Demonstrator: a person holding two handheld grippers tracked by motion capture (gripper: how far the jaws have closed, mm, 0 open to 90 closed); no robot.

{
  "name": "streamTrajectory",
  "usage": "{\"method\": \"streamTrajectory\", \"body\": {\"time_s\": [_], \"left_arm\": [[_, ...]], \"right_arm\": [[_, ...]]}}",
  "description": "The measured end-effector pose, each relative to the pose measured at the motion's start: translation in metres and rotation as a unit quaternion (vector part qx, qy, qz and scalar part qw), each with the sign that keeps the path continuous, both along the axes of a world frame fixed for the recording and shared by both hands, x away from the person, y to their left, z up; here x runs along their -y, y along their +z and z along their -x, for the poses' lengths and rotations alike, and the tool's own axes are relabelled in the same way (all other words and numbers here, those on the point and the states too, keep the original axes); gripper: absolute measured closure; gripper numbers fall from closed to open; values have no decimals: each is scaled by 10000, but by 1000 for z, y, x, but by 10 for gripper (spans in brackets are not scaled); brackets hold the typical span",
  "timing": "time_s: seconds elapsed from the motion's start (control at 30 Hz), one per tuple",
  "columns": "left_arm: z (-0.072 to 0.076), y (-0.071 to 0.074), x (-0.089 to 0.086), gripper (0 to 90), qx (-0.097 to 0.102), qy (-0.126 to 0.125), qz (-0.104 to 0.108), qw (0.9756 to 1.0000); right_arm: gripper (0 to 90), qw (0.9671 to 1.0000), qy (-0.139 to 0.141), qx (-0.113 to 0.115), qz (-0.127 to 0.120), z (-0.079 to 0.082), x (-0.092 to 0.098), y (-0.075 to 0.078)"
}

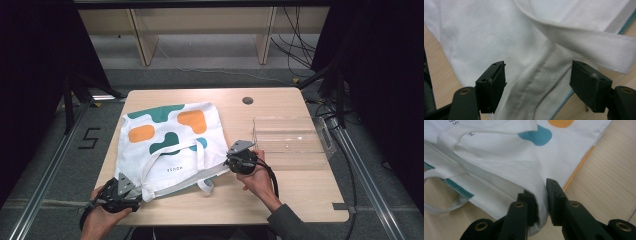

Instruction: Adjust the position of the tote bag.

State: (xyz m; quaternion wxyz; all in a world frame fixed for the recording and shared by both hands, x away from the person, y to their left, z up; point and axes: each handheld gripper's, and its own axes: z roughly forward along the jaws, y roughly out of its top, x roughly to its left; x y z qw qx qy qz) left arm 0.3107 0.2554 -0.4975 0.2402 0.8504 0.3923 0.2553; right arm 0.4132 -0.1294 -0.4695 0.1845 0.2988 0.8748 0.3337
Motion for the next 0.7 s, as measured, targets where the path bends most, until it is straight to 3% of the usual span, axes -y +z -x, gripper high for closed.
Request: {"method": "streamTrajectory", "body": {"time_s": [0.07,0.13,0.17,0.23,0.27,0.3,0.33,0.47,0.5,0.57,0.6,0.67,0.7], "left_arm": [[4,2,2,265,-97,-79,124,9998],[4,0,4,257,-51,-150,-38,9999],[3,-1,3,248,-98,-166,-19,9998],[0,0,0,276,-90,-62,-13,9999],[-2,0,0,276,74,88,36,9999],[-4,2,-2,263,21,107,-52,9999],[-7,1,-2,233,73,181,23,9998],[-11,1,-1,240,267,277,42,9992],[-11,1,-5,277,334,319,4,9989],[-10,1,-8,299,308,371,-47,9988],[-9,0,-12,316,303,427,-24,9986],[-7,-2,-19,314,289,518,-3,9982],[-5,-2,-23,315,218,513,-129,9984]], "right_arm": [[792,10000,-23,39,-26,0,-1,-1],[792,10000,-3,16,-73,0,0,-1],[792,9999,18,23,-113,-1,0,0],[792,9999,-34,29,-116,-1,1,2],[792,9999,-34,29,-116,-1,1,2],[793,9999,-1,57,-103,-1,1,3],[793,9999,2,15,-108,-1,1,2],[793,9999,-14,55,-94,-2,1,1],[792,9999,-10,59,-96,-2,1,1],[793,10000,58,-6,-30,-1,0,2],[793,9999,40,80,-45,0,-1,0],[792,9999,117,-36,-29,0,-1,1],[793,9999,75,65,-87,1,-3,-1]]}}
